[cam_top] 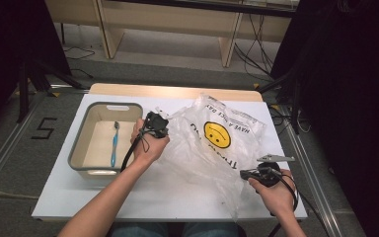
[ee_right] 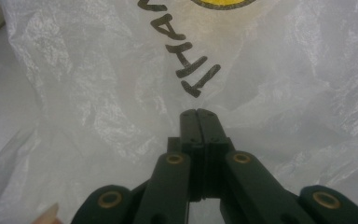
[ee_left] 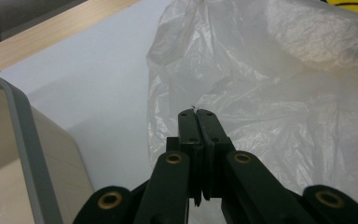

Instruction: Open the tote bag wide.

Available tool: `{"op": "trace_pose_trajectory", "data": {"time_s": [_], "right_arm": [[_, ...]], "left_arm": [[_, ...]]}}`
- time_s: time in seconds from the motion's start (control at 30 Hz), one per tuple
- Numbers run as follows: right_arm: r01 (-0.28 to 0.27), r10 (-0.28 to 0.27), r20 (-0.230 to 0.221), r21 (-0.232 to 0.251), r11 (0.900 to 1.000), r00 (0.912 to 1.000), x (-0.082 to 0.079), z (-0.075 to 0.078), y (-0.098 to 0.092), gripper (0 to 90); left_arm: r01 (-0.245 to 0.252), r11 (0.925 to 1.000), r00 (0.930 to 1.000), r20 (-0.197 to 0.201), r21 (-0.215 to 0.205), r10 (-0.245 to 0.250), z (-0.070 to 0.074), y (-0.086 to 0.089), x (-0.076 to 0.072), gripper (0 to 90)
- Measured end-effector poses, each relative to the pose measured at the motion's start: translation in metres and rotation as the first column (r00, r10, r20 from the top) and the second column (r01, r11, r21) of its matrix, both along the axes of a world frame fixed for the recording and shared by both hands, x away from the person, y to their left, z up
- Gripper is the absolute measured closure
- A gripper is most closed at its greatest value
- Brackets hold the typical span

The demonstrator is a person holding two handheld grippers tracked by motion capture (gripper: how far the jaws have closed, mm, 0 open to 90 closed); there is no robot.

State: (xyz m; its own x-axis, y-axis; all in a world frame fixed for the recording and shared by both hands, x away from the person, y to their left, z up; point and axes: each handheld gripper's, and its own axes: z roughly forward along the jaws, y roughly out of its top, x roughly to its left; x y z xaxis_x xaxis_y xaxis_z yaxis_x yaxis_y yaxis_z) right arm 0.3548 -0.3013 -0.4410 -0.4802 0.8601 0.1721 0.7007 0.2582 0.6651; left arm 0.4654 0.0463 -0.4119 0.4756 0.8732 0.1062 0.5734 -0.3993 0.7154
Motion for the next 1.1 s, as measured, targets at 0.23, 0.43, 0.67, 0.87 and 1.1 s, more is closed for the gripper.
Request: {"op": "trace_pose_trajectory", "data": {"time_s": [0.23, 0.43, 0.67, 0.87, 1.1], "right_arm": [[0.007, -0.007, 0.0, 0.009, 1.0, 1.0, 0.006, -0.002, 0.004, 90.0], [0.011, -0.011, -0.001, 0.004, 1.0, 0.9999, 0.011, -0.005, 0.009, 90.0], [-0.029, 0.028, -0.026, -0.012, 1.0, 0.9993, 0.012, -0.009, 0.022, 90.0], [-0.083, 0.081, -0.058, -0.02, 0.996, 0.995, 0.009, -0.011, 0.03, 84.1], [-0.073, 0.074, 0.006, -0.031, 0.997, 0.9973, 0.008, -0.004, 0.025, 69.0]], "left_arm": [[-0.027, 0.9996, 0.9996, -0.005, -0.006, 0.027, 0.0, -0.001, 0.009, 76.6], [-0.066, 0.9978, 0.9971, 0.037, -0.013, 0.066, 0.008, 0.001, 0.007, 50.7], [-0.039, 0.9992, 0.9929, 0.113, -0.005, 0.039, 0.015, 0.0, -0.006, 41.9], [0.007, 0.9992, 0.9942, 0.107, -0.04, -0.002, 0.014, -0.001, -0.019, 41.5], [0.037, 0.9974, 0.995, 0.094, -0.061, -0.031, 0.008, 0.002, -0.031, 40.0]]}}
